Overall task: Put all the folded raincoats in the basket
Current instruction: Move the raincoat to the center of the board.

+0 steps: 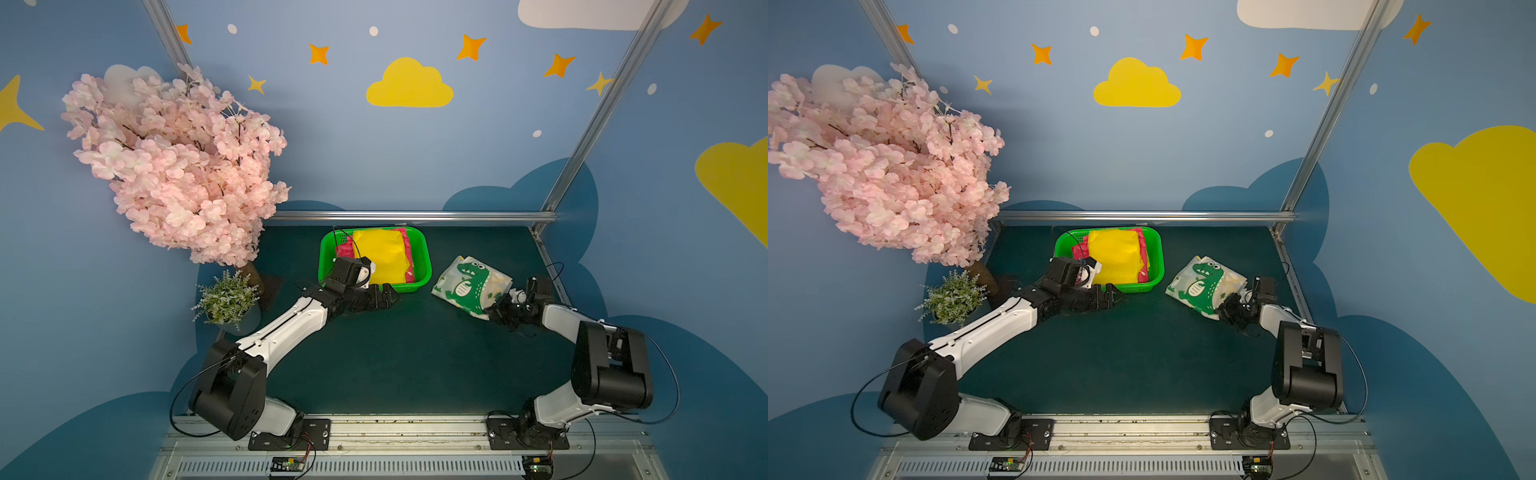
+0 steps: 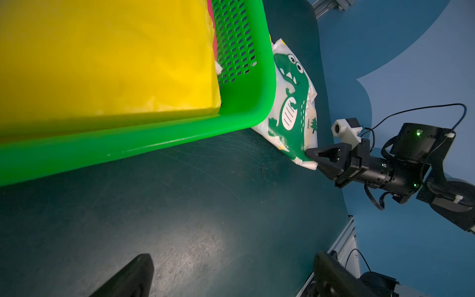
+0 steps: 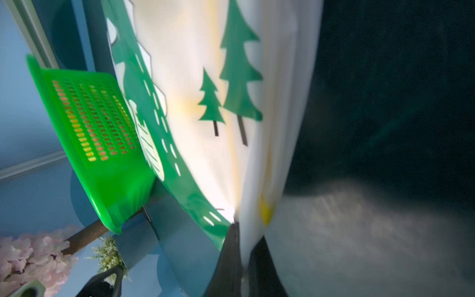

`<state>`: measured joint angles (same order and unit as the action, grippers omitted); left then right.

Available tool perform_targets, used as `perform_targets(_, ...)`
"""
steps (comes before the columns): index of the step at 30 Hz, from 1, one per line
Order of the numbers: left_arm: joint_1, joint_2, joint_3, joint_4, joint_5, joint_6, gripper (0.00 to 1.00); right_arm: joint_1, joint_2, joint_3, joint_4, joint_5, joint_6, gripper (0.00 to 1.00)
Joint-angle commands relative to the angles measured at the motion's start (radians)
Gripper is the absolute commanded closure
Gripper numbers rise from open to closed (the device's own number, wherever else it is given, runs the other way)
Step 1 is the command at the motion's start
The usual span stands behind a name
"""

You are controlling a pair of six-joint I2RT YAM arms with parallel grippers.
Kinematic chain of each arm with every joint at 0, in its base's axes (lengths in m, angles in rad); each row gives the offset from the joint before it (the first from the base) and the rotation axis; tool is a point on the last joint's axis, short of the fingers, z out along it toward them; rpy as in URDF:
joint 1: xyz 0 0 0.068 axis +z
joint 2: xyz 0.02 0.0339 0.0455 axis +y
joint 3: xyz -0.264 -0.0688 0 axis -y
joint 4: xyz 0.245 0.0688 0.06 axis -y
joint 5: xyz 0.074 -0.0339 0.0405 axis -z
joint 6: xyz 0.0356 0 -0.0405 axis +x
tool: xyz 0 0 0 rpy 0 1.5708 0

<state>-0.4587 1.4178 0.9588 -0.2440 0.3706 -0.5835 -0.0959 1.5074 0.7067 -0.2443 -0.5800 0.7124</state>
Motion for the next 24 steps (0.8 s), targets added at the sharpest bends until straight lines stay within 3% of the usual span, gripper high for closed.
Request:
perform_targets(1, 0.000, -0.048, -0.028, -0.038, -0.006, 0.012, 0.00, 0.016, -0.101, -0.069, -0.220, -0.008, -0.095, 1.00)
perform_targets(6, 0.000, -0.102, -0.085, -0.053, -0.004, 0.013, 0.00, 0.083, -0.278, -0.150, -0.380, -0.009, -0.120, 1.00)
perform_targets(13, 0.000, -0.160, -0.219, 0.010, 0.020, -0.051, 0.00, 0.342, -0.401, -0.192, -0.498, 0.026, -0.050, 1.00)
perform_targets(18, 0.002, -0.187, -0.333, 0.092, 0.035, -0.120, 0.00, 0.529, -0.354, -0.167, -0.487, 0.052, -0.015, 1.00)
perform_targets(24, 0.002, -0.177, -0.426, 0.172, 0.069, -0.161, 0.00, 0.674, -0.160, -0.057, -0.415, 0.068, -0.016, 1.00)
